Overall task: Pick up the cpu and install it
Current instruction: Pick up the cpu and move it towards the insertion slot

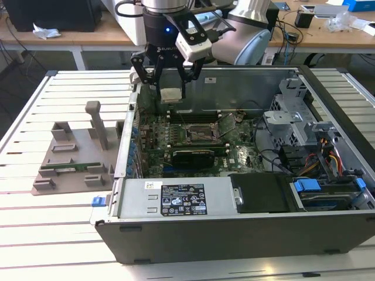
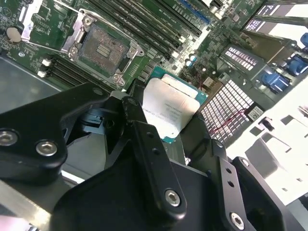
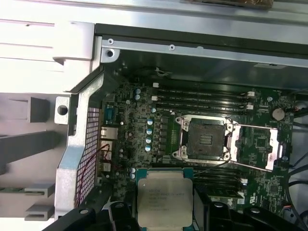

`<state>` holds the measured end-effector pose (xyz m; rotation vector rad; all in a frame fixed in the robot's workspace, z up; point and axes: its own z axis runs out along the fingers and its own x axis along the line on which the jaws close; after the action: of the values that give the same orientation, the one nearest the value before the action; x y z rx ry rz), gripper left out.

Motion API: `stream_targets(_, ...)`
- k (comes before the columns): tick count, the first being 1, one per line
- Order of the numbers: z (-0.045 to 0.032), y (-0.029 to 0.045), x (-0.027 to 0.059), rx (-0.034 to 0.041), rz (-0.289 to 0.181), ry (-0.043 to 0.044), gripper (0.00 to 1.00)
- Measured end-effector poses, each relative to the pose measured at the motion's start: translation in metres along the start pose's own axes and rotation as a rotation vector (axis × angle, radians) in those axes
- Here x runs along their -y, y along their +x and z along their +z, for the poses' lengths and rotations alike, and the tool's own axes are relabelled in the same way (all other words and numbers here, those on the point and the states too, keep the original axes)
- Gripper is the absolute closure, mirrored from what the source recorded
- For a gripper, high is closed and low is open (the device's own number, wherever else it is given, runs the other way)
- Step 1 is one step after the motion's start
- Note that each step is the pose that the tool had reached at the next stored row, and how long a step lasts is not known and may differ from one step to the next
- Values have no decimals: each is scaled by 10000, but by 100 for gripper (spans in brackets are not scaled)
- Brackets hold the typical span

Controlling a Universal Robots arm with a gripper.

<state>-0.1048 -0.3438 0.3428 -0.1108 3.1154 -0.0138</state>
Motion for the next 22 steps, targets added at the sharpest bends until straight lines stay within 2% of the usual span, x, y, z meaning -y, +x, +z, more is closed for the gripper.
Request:
stream_targets(15, 131, -8, -2, 0, -1, 0, 45)
stream_targets(22, 219, -29, -7, -2, -1, 1, 45)
